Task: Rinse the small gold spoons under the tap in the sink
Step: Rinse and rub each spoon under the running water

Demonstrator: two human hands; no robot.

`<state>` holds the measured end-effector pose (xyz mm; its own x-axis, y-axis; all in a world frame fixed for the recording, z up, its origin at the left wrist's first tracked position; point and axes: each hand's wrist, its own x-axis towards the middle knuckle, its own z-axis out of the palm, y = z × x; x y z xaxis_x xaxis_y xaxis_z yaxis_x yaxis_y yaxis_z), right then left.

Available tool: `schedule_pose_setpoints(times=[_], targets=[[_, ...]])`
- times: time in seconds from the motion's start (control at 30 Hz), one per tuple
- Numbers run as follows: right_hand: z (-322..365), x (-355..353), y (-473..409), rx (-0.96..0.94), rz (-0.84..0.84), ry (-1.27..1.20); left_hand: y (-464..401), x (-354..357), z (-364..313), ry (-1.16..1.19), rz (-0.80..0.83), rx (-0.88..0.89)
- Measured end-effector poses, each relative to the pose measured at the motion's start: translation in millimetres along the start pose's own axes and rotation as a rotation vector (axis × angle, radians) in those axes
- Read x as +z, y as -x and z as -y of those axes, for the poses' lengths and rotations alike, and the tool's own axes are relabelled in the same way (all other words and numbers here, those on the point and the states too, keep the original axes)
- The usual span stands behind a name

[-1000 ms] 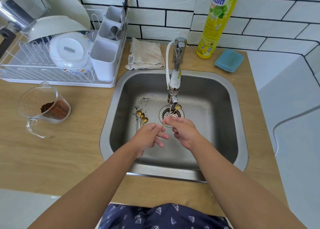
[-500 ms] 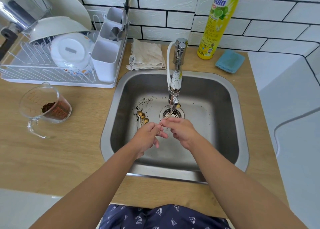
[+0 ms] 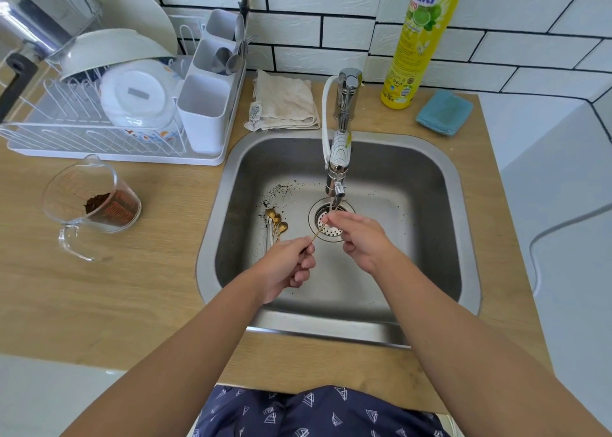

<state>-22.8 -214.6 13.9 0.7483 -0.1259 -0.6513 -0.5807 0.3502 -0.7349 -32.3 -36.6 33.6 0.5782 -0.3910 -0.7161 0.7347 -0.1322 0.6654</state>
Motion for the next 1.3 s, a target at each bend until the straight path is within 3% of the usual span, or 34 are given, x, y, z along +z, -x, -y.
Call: schedule_pose_setpoints(times=[0.1,0.27,0.33,0.43,0.5,0.67,0.77,0.87,1.0,1.17,1.3], targets=[[-0.8,3.4,-0.4,-0.015,-0.048,0.021,1.3,1.1,1.7,-0.148,-0.011,0.029],[-1.3,6.1,-1.5,-0.029,-0.102,0.031,-1.1,-1.7,2.8,-0.777,-0.169,0.274],[-3.6,8.9,0.1,-0.019,-0.078,0.081,-2.5,-2.9,1.8,-1.036,-0.233,0.318],[-11.3,15.5,7.3,-0.005,0.049,0.27,-3.8,-4.6,3.5,-1.194,-0.307,0.345],[-8.9,16.5,9.6,-0.019,0.08,0.287,-4.0,-4.7,4.4,-1.212,-0.317,0.362],[3.2,4.8,-0.8,-0.042,-0.093,-0.03,-2.7,-0.8,-0.5,-1.215,-0.3,0.37],[-8.9,8.4,5.5,-0.038,0.046,0.103,-2.2,-3.0,0.2,-1.151,-0.196,0.302],[-14.8,8.9,8.1,-0.074,0.111,0.304,2.2,-7.6,5.4,-0.938,-0.096,0.216],[-12.8,9.9,6.0,-0.061,0.087,0.257,7.3,-17.2,10.6,-0.753,-0.09,0.237],[-17.2,11.9,1.8,-0.123,0.008,0.185,18.0,-36.8,7.4,-0.666,0.06,0.137],[-17.7,17.4,0.7,-0.239,-0.052,0.112,21.1,-47.8,2.4,-0.666,-0.015,0.106]])
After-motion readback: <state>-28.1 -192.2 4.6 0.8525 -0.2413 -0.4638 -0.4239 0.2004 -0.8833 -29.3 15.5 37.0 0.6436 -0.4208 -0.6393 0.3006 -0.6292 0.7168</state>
